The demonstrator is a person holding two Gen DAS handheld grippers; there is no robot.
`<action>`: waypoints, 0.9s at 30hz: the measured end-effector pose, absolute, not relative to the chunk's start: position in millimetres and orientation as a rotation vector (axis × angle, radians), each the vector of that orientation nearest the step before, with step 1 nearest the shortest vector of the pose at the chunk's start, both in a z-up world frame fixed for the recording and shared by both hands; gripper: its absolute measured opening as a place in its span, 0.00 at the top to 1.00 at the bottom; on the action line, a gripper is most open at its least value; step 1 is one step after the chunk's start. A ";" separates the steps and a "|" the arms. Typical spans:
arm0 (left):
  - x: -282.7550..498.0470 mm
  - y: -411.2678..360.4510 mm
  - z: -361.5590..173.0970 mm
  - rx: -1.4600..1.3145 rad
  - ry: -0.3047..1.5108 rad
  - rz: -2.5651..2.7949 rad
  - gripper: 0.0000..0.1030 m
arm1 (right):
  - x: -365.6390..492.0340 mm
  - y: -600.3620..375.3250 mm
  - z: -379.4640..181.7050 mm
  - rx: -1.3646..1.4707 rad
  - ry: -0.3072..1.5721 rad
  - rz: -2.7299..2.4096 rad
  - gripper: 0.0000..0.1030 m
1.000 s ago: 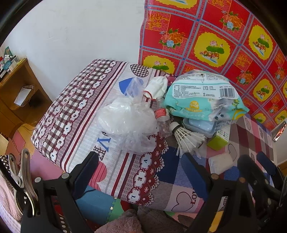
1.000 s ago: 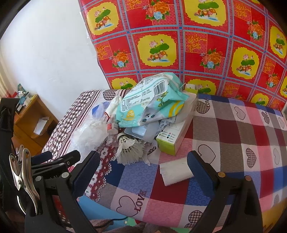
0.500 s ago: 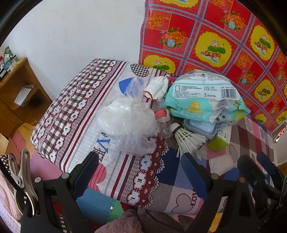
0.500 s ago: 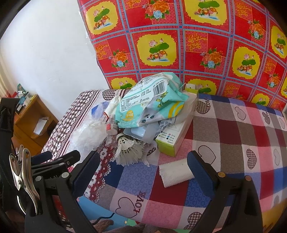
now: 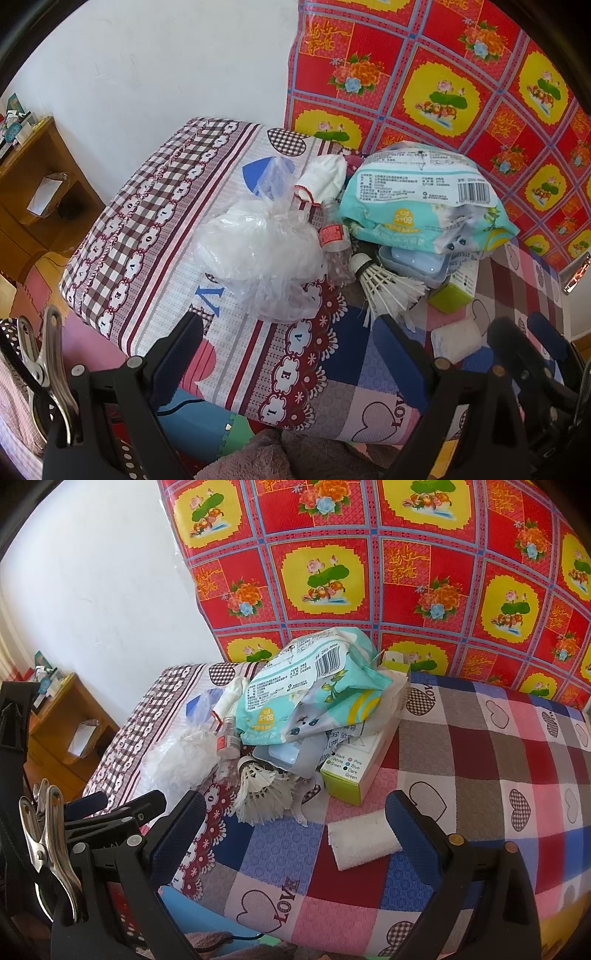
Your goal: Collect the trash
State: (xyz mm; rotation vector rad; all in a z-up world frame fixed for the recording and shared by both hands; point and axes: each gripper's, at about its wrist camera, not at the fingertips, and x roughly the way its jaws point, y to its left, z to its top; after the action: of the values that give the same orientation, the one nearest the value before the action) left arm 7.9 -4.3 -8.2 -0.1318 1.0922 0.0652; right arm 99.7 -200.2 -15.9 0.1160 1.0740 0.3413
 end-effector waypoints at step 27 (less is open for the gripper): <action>14.7 -3.6 -14.9 -0.154 1.120 0.069 0.08 | 108.0 -199.8 -22.6 0.113 1.087 0.336 0.03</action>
State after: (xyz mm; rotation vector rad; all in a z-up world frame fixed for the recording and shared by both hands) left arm 14.7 -3.6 -14.9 -0.1544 1.1200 0.0692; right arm 108.0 -199.8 -22.6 0.1132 1.0865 0.3359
